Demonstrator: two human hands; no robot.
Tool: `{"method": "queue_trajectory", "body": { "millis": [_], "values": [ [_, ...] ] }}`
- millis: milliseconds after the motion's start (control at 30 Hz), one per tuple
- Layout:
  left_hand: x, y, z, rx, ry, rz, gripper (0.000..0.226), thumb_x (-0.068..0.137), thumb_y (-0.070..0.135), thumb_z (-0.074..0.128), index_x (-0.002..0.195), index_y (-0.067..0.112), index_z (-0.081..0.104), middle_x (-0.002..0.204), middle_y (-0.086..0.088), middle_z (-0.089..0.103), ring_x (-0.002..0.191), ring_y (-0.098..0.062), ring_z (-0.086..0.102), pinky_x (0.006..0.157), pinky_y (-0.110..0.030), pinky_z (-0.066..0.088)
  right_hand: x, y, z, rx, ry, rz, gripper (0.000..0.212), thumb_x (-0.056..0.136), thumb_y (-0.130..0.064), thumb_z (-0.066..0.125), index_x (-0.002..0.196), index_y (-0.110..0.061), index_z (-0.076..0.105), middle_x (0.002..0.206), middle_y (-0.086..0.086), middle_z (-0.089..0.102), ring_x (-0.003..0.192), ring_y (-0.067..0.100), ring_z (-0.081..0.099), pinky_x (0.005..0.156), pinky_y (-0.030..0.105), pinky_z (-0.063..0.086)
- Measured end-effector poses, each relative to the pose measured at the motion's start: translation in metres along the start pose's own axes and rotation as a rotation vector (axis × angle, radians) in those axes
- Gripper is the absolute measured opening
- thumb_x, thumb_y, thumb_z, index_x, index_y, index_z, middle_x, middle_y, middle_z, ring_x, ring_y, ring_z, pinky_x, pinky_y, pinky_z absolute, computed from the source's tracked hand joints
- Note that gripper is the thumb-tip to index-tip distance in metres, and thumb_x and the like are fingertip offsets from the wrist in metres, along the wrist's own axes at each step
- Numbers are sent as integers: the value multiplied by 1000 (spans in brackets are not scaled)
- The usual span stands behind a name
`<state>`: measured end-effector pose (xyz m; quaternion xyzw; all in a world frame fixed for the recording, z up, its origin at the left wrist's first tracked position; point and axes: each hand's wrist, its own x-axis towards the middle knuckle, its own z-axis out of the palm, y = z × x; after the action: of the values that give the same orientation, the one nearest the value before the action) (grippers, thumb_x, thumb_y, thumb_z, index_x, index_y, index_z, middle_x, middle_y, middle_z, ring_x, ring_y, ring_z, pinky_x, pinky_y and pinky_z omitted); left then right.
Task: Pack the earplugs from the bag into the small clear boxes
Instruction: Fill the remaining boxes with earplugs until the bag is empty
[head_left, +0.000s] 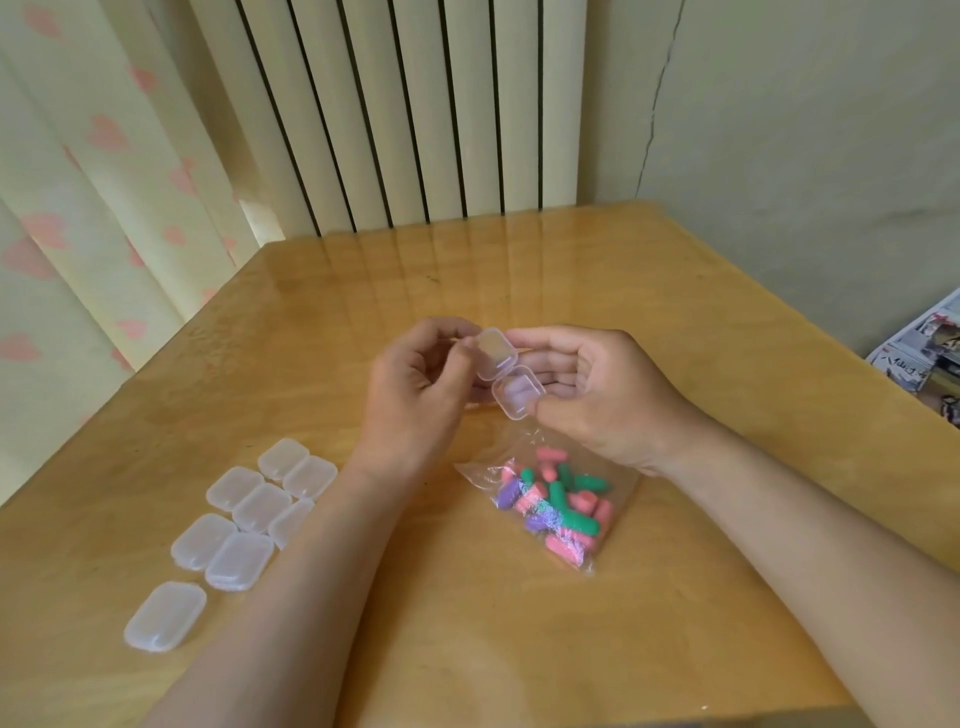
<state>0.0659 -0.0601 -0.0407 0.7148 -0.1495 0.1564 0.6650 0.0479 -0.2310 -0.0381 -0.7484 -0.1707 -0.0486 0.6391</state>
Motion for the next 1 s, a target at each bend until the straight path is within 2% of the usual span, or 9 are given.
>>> {"method": "queue_trajectory", "body": {
  "millis": [100, 167, 300, 367, 467, 600, 767, 900, 1000],
  "values": [
    [-2, 2, 2, -10, 28, -41, 13, 102, 2, 49, 109, 6, 59, 77, -21, 69, 63, -33, 71, 59, -45, 61, 2, -3, -2, 1, -35, -12, 57, 71, -4, 73, 126, -15, 63, 116, 5, 71, 103, 12, 72, 91, 29, 57],
    [-2, 4, 5, -28, 51, -82, 16, 103, 1, 45, 108, 5, 59, 78, -18, 66, 61, -29, 70, 54, -41, 60, 4, -5, -8, -30, 7, -18, 46, 75, -1, 72, 118, -18, 66, 110, 5, 71, 98, 11, 71, 89, 28, 57],
    [-3, 9, 4, -75, 5, -217, 22, 100, -4, 46, 95, 4, 66, 75, -11, 66, 57, -22, 66, 52, -34, 57, 8, -1, -29, -439, 174, -70, 40, 82, 10, 57, 96, -24, 72, 92, -5, 69, 79, 1, 64, 75, 15, 51],
    [-6, 10, 5, -85, -71, -261, 21, 98, -5, 51, 91, 4, 69, 73, -8, 69, 56, -20, 65, 55, -36, 58, 9, 4, -37, -621, 127, -64, 47, 80, 14, 51, 99, -21, 75, 93, -8, 65, 79, -2, 61, 71, 8, 45],
    [-7, 10, 5, -77, -109, -283, 20, 94, -5, 57, 90, 7, 72, 77, -10, 72, 59, -21, 66, 60, -37, 58, 7, 5, -43, -737, -66, 16, 59, 78, 18, 48, 108, -25, 76, 106, -4, 63, 93, 12, 62, 79, 20, 50],
    [-6, 13, 3, -112, -82, -305, 19, 92, -7, 58, 89, 6, 71, 75, -8, 72, 60, -23, 65, 54, -33, 57, 5, -2, -47, -643, -198, 117, 54, 85, 6, 61, 110, -40, 73, 121, -17, 59, 95, 7, 63, 84, 26, 55],
    [-5, 16, 2, -132, -41, -310, 19, 90, -9, 57, 89, 5, 69, 71, -5, 71, 58, -24, 61, 50, -27, 53, 0, -10, -41, -551, -286, 237, 41, 79, -19, 81, 114, -39, 73, 103, -24, 57, 67, -2, 58, 63, 11, 43],
    [-5, 17, 2, -132, -19, -310, 18, 90, -8, 58, 88, 6, 69, 73, -5, 70, 58, -20, 63, 49, -26, 52, -1, -6, -30, -473, -195, 235, 37, 80, 1, 76, 112, -17, 74, 103, -13, 60, 60, -11, 58, 57, 9, 44],
    [-5, 18, 2, -99, 6, -293, 18, 91, -6, 59, 87, 7, 70, 79, -8, 68, 59, -18, 63, 47, -26, 51, 4, -4, -26, -309, 8, 236, 28, 81, 11, 68, 95, -12, 76, 94, 5, 66, 72, 8, 61, 59, 17, 50]
  ]
}}
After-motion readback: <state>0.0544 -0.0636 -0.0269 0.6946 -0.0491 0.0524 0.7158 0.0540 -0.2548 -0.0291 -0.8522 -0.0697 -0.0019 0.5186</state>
